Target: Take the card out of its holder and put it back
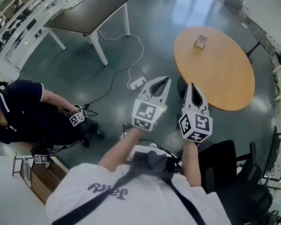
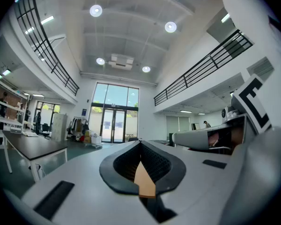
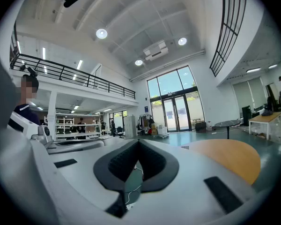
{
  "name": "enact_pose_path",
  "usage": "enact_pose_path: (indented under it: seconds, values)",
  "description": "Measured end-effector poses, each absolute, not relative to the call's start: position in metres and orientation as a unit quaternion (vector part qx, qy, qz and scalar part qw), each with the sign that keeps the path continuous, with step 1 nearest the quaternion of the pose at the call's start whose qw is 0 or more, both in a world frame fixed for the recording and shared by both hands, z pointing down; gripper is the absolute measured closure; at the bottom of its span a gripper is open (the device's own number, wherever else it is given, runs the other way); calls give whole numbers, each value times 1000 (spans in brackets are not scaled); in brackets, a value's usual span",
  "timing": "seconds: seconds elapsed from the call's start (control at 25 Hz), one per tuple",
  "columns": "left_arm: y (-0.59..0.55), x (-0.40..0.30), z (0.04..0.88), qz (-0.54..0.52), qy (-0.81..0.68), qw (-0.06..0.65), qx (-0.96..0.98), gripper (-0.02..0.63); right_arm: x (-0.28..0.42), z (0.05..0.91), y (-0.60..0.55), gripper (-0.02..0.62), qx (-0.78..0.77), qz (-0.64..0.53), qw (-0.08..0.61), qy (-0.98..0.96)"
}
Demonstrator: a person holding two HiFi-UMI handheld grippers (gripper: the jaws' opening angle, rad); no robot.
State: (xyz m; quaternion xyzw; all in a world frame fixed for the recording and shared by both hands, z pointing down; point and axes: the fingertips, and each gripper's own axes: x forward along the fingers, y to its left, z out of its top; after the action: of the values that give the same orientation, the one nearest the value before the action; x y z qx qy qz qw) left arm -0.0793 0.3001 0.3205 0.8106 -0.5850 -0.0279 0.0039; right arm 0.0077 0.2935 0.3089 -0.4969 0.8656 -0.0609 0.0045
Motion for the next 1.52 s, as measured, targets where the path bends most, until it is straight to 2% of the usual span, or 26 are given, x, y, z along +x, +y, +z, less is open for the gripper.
enact_pose_path:
  seconds: [0.44, 0.8, 0.96, 1.24, 1.52]
  values:
    - [309, -16, 341, 2, -569, 13, 822, 595, 69, 329, 296, 594, -517, -99, 22, 850]
    - [302, 6, 349, 20, -564, 21, 825, 597, 100, 351, 286, 594, -531, -126, 10, 838]
    - [288, 1, 358, 20, -563, 33, 826, 597, 92, 361, 269, 594, -525, -140, 5, 839]
    - [205, -2, 369, 0, -549, 47, 835, 597, 81, 368, 205, 594, -544, -79, -44, 834]
    - [90, -8, 341, -34, -529, 39, 847, 596, 58, 345, 111, 581, -516, -16, -67, 854]
